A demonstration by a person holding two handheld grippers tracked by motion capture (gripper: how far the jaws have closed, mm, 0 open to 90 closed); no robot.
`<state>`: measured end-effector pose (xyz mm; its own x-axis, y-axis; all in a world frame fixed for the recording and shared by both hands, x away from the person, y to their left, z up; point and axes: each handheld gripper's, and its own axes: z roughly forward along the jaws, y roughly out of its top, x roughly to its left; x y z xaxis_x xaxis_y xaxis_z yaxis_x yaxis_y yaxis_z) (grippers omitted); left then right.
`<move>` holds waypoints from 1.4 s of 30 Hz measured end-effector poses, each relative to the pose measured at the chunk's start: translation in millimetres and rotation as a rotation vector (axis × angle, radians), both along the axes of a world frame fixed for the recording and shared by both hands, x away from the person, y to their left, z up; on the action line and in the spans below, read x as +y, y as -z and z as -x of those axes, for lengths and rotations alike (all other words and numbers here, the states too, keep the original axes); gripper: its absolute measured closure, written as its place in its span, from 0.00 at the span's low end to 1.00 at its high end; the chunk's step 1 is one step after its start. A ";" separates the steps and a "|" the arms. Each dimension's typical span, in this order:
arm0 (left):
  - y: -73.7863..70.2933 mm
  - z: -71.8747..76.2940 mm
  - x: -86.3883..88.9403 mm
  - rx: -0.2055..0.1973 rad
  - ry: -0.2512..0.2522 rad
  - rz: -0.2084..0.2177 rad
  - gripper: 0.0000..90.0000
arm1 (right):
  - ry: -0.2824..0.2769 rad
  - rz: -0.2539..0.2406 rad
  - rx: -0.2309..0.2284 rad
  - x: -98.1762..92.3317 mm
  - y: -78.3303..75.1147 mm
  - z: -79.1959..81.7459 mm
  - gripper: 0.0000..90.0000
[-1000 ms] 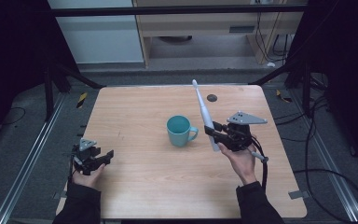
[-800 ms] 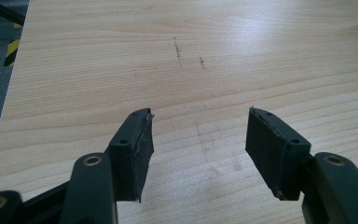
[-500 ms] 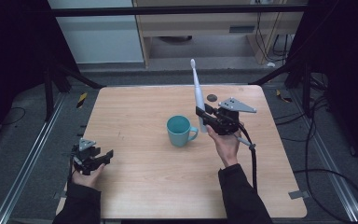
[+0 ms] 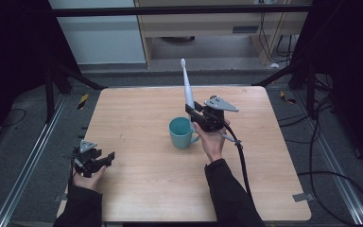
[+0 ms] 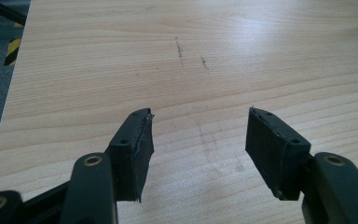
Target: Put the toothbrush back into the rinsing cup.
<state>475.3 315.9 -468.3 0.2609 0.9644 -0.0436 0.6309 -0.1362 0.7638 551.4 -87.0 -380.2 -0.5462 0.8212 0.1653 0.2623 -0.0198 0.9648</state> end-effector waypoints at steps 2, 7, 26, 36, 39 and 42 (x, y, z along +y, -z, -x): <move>0.0 0.0 -0.1 0.000 0.000 0.000 0.45 | 0.000 -0.001 0.004 4.3 3.6 -2.8 0.74; 0.0 0.0 0.0 -0.001 0.000 0.000 0.45 | 0.004 0.013 -0.004 16.7 10.9 -9.0 0.74; -0.5 0.3 -0.2 -0.003 0.001 -0.003 0.45 | 0.064 0.105 0.025 45.4 34.4 -13.7 0.74; -0.6 0.4 -0.4 -0.004 0.001 -0.004 0.45 | 0.087 0.148 0.065 51.5 51.4 -14.0 0.73; -0.4 0.3 -0.7 -0.004 0.001 -0.005 0.45 | 0.092 0.158 0.076 52.8 56.2 -13.2 0.73; -0.4 0.3 -0.7 -0.003 0.001 -0.005 0.45 | 0.094 0.164 0.079 52.8 57.9 -13.2 0.73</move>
